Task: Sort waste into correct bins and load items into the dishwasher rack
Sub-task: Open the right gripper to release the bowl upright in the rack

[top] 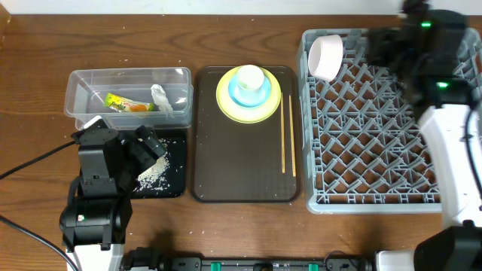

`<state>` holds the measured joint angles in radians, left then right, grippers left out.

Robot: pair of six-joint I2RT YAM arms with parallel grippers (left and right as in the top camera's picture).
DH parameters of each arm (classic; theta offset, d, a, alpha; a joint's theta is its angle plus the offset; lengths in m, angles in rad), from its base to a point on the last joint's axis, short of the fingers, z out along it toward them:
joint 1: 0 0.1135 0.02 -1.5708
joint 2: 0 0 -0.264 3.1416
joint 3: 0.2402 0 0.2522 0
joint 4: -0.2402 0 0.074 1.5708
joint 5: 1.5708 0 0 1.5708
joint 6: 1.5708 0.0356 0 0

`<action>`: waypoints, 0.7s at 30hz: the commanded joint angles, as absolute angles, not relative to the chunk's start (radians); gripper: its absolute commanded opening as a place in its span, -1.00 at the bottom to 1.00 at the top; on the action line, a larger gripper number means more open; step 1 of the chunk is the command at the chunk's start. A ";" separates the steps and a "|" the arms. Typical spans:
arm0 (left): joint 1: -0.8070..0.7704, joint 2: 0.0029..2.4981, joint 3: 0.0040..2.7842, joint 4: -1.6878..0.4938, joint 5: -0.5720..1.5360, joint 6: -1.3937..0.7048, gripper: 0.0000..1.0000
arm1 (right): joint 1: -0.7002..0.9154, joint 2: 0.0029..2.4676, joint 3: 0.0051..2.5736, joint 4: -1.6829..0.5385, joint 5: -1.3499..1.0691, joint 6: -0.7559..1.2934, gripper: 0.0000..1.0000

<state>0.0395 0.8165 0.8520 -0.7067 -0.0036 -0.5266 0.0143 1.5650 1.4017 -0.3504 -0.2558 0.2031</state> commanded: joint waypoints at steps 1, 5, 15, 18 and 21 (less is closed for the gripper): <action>0.046 0.816 0.870 -0.707 -0.012 -0.525 0.96 | 0.124 1.590 1.406 -0.356 -0.055 -0.009 -0.87; 0.047 0.816 0.870 -0.707 -0.012 -0.525 0.96 | 0.231 1.635 1.406 -0.322 0.066 -0.109 -0.95; 0.046 0.816 0.870 -0.707 -0.012 -0.525 0.96 | 0.276 1.778 1.406 -0.296 0.120 -0.152 -0.98; 0.047 0.816 0.870 -0.707 -0.012 -0.525 0.96 | 0.268 1.800 1.406 -0.303 0.192 -0.151 -0.98; 0.046 0.816 0.870 -0.707 -0.012 -0.525 0.96 | 0.255 1.801 1.406 -0.320 0.237 -0.151 -0.98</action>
